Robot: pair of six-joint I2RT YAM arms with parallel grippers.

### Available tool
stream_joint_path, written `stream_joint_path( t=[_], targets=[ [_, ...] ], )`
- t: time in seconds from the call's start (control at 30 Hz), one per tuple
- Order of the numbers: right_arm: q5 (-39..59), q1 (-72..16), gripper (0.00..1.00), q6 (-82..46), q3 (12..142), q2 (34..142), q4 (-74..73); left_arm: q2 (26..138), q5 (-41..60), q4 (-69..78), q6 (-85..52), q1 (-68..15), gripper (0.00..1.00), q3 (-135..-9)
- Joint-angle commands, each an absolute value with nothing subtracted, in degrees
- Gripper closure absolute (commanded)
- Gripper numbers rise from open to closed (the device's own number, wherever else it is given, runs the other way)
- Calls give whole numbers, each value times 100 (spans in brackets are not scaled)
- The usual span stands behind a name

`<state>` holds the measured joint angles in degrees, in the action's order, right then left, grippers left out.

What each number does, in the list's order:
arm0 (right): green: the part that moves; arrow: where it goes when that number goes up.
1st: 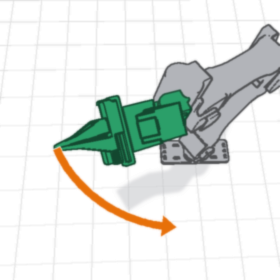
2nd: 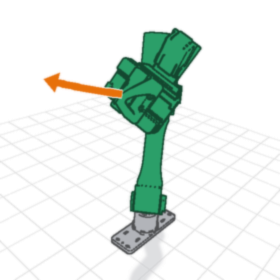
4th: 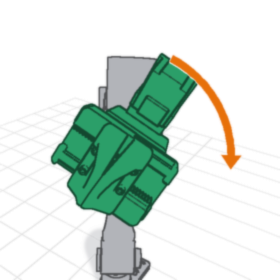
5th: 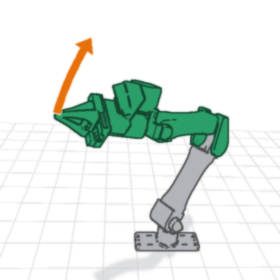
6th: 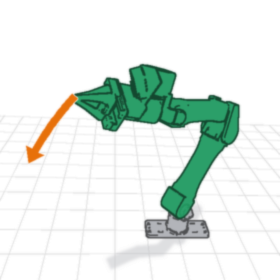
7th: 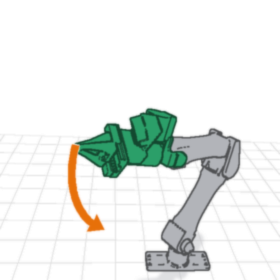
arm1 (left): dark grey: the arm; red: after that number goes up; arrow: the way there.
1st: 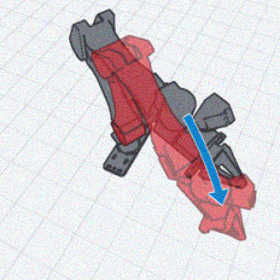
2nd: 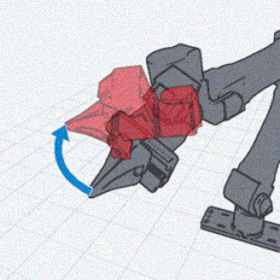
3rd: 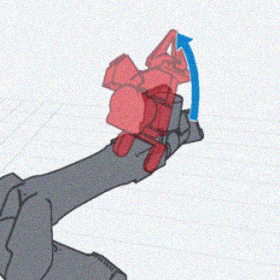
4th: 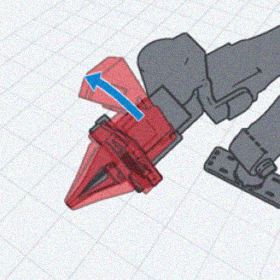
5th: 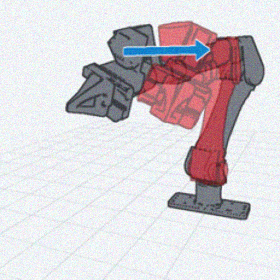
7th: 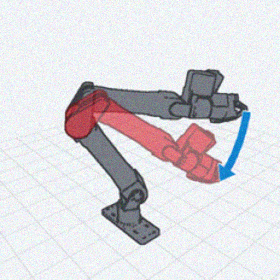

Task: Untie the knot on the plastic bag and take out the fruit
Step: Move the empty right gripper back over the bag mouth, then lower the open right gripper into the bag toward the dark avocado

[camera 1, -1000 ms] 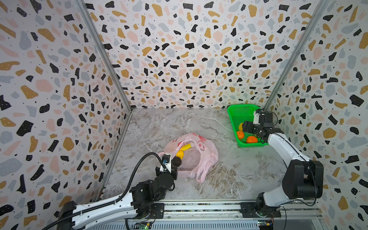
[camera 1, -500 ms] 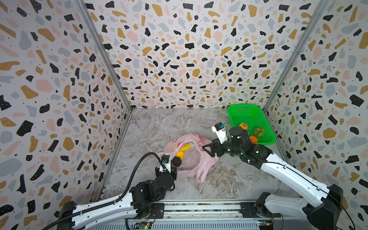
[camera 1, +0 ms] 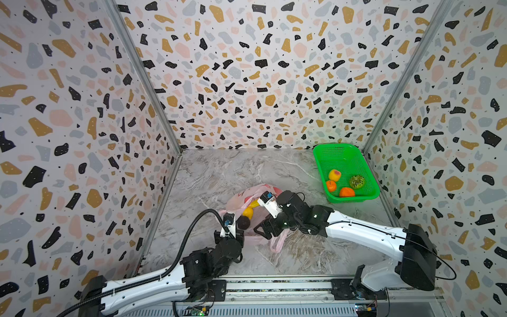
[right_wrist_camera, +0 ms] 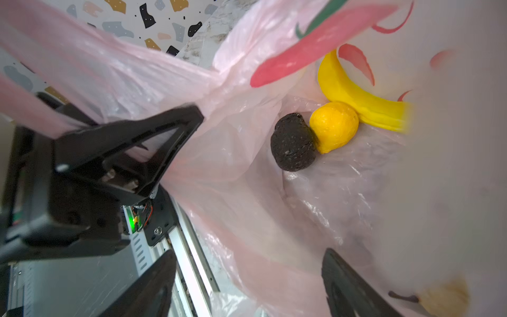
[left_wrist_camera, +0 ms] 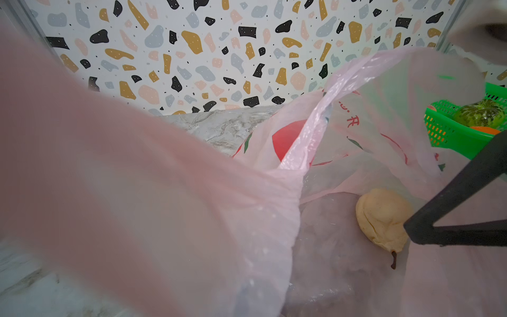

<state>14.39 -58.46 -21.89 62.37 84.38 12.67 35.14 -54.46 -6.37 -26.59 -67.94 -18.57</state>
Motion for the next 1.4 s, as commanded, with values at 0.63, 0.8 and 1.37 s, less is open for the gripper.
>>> stream_joint_path(
  t=[0.63, 0.8, 1.37],
  targets=[
    [428, -6479, 18, -1414, 5869, 9662, 1434, 3413, -5760, -1124, -3072, -6818, 100, -2136],
    [68, -6598, 18, -1093, 6116, 9916, 1430, 3409, -5750, -1143, -3175, -6816, 100, -2149],
    [950, -5893, 16, -1813, 7228, 10614, 1223, 3296, -5617, -1084, -3086, -6815, 100, -2113]
  ],
)
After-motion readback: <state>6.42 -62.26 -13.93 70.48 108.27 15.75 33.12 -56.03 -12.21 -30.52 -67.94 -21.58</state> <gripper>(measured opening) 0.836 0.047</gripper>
